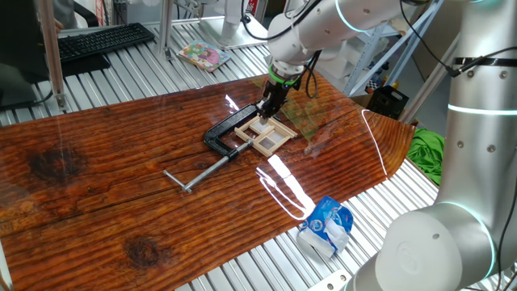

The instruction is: Close a sliding window

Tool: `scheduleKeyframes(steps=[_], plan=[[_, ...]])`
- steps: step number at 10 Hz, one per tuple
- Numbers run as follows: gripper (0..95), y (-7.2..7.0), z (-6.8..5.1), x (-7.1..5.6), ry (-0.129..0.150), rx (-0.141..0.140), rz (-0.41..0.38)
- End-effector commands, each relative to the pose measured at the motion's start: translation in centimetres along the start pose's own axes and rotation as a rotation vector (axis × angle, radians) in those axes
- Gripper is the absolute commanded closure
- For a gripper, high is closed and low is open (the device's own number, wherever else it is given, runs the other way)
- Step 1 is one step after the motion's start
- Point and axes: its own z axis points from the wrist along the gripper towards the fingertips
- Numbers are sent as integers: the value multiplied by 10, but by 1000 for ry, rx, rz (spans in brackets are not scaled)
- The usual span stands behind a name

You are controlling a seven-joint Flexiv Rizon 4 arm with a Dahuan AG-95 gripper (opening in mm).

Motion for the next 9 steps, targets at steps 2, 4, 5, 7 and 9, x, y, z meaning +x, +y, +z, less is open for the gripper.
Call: scheduleKeyframes(steps=[2, 4, 5, 7, 9], plan=[[950, 3, 3, -5, 1, -8, -3], [950, 5, 5, -11, 1, -8, -3], [950, 6, 6, -11, 1, -7, -2], [950, 8, 8, -11, 0, -8, -2], [950, 8, 8, -11, 3, -7, -4]])
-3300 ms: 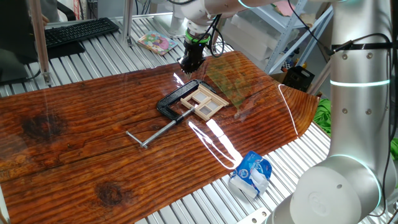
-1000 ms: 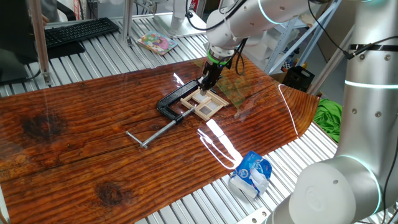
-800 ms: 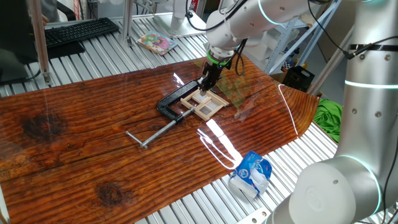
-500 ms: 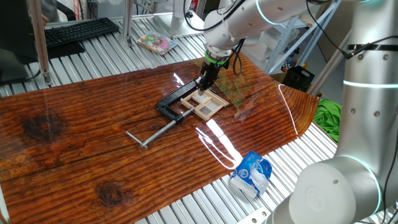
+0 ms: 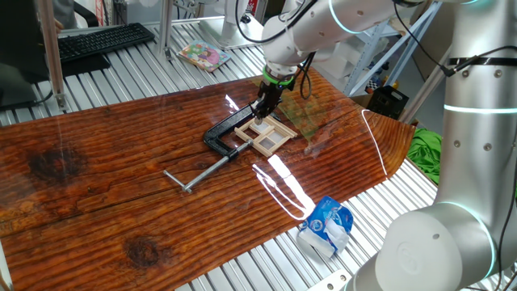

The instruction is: Close a sliding window

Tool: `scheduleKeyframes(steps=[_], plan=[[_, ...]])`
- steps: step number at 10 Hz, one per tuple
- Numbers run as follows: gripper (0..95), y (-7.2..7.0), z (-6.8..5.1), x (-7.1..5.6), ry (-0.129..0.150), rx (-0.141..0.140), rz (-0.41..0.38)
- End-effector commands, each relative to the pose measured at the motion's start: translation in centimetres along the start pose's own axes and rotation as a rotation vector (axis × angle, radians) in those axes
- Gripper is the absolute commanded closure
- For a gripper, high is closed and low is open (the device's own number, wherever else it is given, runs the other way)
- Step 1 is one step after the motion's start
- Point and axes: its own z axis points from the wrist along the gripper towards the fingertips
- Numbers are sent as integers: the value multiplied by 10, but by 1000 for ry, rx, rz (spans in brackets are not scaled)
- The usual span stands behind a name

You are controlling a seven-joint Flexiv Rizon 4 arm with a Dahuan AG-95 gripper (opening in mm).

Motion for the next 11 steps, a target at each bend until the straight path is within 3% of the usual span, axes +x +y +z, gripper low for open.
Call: scheduleKeyframes(steps=[1, 4, 6, 7, 8, 11], plan=[[950, 0, 0, -1, 1, -4, -1], [950, 0, 0, -1, 1, -5, 0], [950, 0, 0, -1, 20, 9, 6], [950, 0, 0, -1, 37, 11, 10], [950, 0, 0, -1, 73, 30, 14], [950, 0, 0, -1, 138, 88, 23]])
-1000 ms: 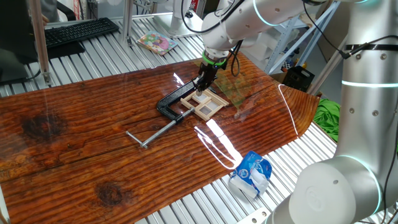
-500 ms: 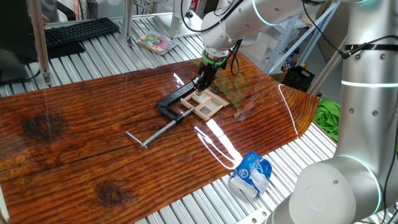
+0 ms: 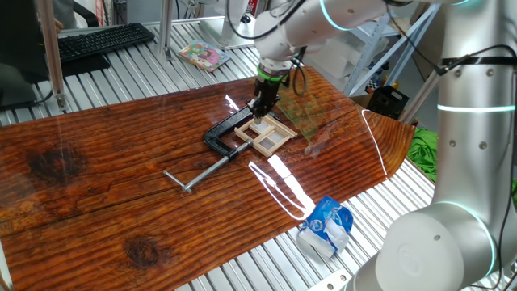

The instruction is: Close a sliding window

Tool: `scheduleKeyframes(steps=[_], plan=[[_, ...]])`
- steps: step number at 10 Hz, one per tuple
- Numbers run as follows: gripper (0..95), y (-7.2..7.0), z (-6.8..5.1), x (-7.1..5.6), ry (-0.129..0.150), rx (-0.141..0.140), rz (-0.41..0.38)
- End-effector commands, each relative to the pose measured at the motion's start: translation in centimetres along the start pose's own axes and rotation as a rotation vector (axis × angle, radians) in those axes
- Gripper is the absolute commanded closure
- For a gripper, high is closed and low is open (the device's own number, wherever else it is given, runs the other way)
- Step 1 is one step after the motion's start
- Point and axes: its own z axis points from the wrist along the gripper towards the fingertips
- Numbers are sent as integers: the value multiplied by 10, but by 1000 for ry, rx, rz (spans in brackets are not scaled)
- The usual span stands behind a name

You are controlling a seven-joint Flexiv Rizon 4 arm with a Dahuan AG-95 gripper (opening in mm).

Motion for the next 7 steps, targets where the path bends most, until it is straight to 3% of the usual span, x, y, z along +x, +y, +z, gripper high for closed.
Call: scheduleKeyframes(steps=[1, 4, 7], plan=[[950, 0, -1, 3, 58, 37, 10], [950, 0, -1, 3, 89, 36, 22], [950, 0, -1, 3, 98, 32, -1]])
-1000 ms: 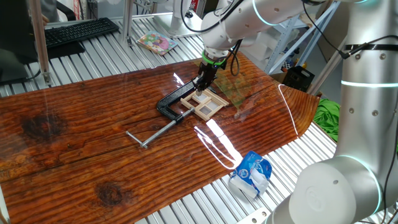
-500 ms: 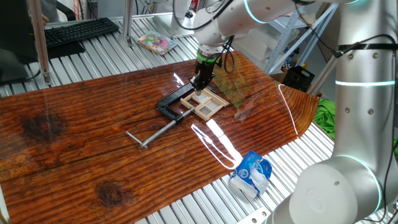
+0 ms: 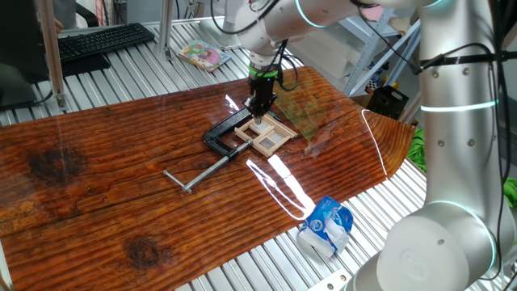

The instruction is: Close a sliding window

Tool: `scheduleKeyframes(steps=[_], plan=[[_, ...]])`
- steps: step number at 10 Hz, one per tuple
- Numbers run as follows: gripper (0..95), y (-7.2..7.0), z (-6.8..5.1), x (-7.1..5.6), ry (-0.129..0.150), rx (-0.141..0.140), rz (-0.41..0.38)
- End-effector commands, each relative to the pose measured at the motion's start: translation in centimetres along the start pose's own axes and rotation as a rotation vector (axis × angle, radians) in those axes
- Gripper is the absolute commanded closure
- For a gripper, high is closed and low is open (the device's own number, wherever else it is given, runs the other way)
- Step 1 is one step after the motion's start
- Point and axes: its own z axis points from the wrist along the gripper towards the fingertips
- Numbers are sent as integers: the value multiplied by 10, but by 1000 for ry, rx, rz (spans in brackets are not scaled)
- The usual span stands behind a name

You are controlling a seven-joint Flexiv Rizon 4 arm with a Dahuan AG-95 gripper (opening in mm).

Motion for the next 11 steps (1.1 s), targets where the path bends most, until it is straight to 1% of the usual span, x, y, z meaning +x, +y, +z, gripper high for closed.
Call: scheduleKeyframes(steps=[1, 3, 6, 9, 11], plan=[[950, 1, 0, 2, -6, 2, -29], [950, 2, 1, 3, -5, 2, -58], [950, 3, 4, 6, -7, 2, -70], [950, 3, 5, 7, -6, 9, -89], [950, 3, 5, 7, -7, 3, -111]])
